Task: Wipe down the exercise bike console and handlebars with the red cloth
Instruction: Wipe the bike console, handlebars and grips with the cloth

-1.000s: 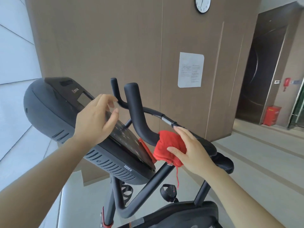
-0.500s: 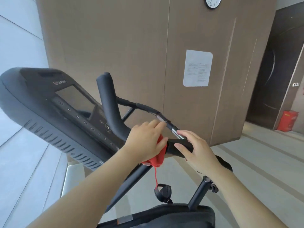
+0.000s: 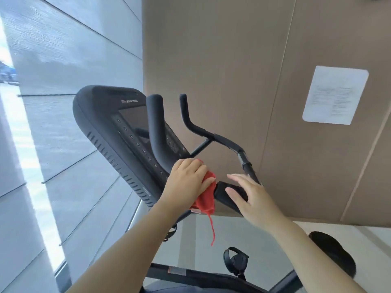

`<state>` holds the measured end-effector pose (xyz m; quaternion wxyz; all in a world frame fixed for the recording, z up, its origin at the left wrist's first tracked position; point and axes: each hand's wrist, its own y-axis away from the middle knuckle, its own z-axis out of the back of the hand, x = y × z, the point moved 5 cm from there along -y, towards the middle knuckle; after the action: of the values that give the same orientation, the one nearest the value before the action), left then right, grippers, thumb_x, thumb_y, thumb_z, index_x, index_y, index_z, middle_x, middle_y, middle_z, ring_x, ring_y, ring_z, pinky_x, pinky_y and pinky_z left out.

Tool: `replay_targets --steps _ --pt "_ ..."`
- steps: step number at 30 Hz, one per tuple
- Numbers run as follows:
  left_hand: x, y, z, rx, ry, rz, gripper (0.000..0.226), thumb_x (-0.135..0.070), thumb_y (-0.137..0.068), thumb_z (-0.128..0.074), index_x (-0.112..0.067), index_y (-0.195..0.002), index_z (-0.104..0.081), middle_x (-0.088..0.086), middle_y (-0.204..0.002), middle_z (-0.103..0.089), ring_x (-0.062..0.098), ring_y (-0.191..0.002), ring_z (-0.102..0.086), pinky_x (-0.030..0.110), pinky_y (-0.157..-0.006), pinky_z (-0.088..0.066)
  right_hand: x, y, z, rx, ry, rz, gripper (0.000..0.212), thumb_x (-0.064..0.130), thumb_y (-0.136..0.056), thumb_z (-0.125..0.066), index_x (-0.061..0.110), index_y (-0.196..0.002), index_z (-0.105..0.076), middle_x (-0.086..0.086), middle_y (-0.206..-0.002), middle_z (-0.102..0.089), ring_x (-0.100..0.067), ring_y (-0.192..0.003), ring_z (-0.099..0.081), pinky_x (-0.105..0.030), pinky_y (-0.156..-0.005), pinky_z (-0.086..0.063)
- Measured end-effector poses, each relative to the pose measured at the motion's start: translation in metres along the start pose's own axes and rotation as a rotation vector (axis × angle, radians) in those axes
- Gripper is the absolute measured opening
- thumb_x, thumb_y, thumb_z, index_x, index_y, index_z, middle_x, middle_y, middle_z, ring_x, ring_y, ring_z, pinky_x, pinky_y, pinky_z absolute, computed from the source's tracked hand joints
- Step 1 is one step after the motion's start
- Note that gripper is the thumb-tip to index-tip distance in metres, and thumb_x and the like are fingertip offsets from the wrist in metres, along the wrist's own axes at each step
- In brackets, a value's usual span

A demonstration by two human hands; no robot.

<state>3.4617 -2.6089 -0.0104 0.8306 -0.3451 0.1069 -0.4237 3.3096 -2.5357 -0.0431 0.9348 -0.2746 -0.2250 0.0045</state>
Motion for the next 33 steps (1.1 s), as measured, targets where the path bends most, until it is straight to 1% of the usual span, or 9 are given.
replay_targets --steps 5,9,12,15,17,22,27,31,33 --pt "0.002 -0.007 -0.004 0.087 -0.097 0.034 0.057 -0.054 -0.093 -0.016 -0.025 -0.09 -0.065 -0.004 -0.088 -0.061 0.02 -0.091 -0.055 0.034 -0.091 -0.038 -0.007 0.0 -0.015 0.051 0.101 -0.001 0.053 0.053 -0.094 -0.023 0.027 -0.135 -0.043 0.012 -0.136 -0.049 -0.007 -0.125 -0.043 -0.023 -0.097 -0.034" --pt "-0.006 -0.008 -0.004 0.059 -0.131 0.136 0.059 -0.053 -0.092 -0.014 -0.024 -0.086 -0.065 -0.005 -0.084 -0.06 0.021 -0.089 -0.053 0.035 -0.087 -0.038 -0.008 0.002 -0.015 0.058 0.076 0.006 0.073 0.065 -0.082 -0.008 0.028 -0.135 -0.042 0.014 -0.135 -0.049 -0.006 -0.124 -0.044 -0.022 -0.094 -0.035" --pt "-0.003 -0.003 -0.005 0.123 -0.087 0.056 0.061 -0.055 -0.091 -0.009 -0.026 -0.104 -0.06 -0.006 -0.101 -0.058 0.019 -0.102 -0.049 0.032 -0.095 -0.031 -0.009 0.004 -0.015 0.063 0.074 0.026 0.076 0.065 -0.082 -0.007 0.026 -0.138 -0.04 0.013 -0.139 -0.046 -0.006 -0.127 -0.042 -0.023 -0.098 -0.034" --pt "0.014 0.003 -0.002 0.251 0.018 -0.122 0.049 -0.052 -0.093 -0.03 -0.026 -0.131 -0.045 -0.005 -0.129 -0.048 0.017 -0.125 -0.038 0.03 -0.109 -0.022 -0.012 0.004 -0.015 0.063 0.074 0.029 0.077 0.066 -0.082 -0.008 0.026 -0.139 -0.039 0.012 -0.142 -0.044 -0.006 -0.13 -0.039 -0.023 -0.1 -0.032" --pt "0.024 0.005 0.001 0.272 0.038 -0.166 0.05 -0.05 -0.092 -0.041 -0.026 -0.136 -0.04 -0.007 -0.138 -0.042 0.014 -0.131 -0.033 0.029 -0.113 -0.019 -0.014 0.005 -0.016 0.052 0.069 0.025 0.077 0.067 -0.082 -0.008 0.026 -0.14 -0.039 0.013 -0.142 -0.044 -0.005 -0.13 -0.038 -0.02 -0.1 -0.03" --pt "0.02 0.002 0.001 0.148 0.163 -0.103 0.043 -0.048 -0.09 -0.049 -0.02 -0.122 -0.058 -0.005 -0.125 -0.057 0.018 -0.12 -0.047 0.031 -0.105 -0.031 -0.014 0.006 -0.015 0.036 0.068 0.013 0.073 0.065 -0.084 -0.012 0.027 -0.139 -0.041 0.014 -0.14 -0.046 -0.004 -0.129 -0.04 -0.016 -0.097 -0.029" --pt "0.018 0.003 0.004 0.054 0.269 -0.027 0.033 -0.033 -0.09 -0.056 -0.013 -0.115 -0.063 0.001 -0.117 -0.062 0.022 -0.113 -0.051 0.029 -0.101 -0.033 -0.013 0.006 -0.014 0.017 0.049 0.021 0.071 0.064 -0.084 -0.015 0.026 -0.137 -0.043 0.015 -0.138 -0.048 -0.003 -0.127 -0.041 -0.016 -0.096 -0.03" --pt "0.022 0.0 0.022 -0.084 0.463 0.21 0.023 -0.024 -0.09 -0.059 -0.013 -0.11 -0.064 -0.002 -0.104 -0.064 0.015 -0.1 -0.055 0.017 -0.086 -0.036 -0.011 -0.003 -0.011 0.005 -0.061 0.012 0.072 0.066 -0.082 -0.019 0.025 -0.135 -0.047 0.014 -0.136 -0.05 -0.001 -0.125 -0.042 -0.015 -0.098 -0.029" --pt "0.026 0.0 0.031 -0.17 0.578 0.33 0.017 -0.021 -0.089 -0.06 -0.016 -0.104 -0.064 -0.008 -0.096 -0.064 0.01 -0.092 -0.056 0.011 -0.079 -0.038 -0.007 -0.013 -0.007 0.006 -0.128 0.035 0.068 0.065 -0.084 -0.023 0.025 -0.134 -0.047 0.016 -0.134 -0.05 0.006 -0.121 -0.041 -0.004 -0.095 -0.024"
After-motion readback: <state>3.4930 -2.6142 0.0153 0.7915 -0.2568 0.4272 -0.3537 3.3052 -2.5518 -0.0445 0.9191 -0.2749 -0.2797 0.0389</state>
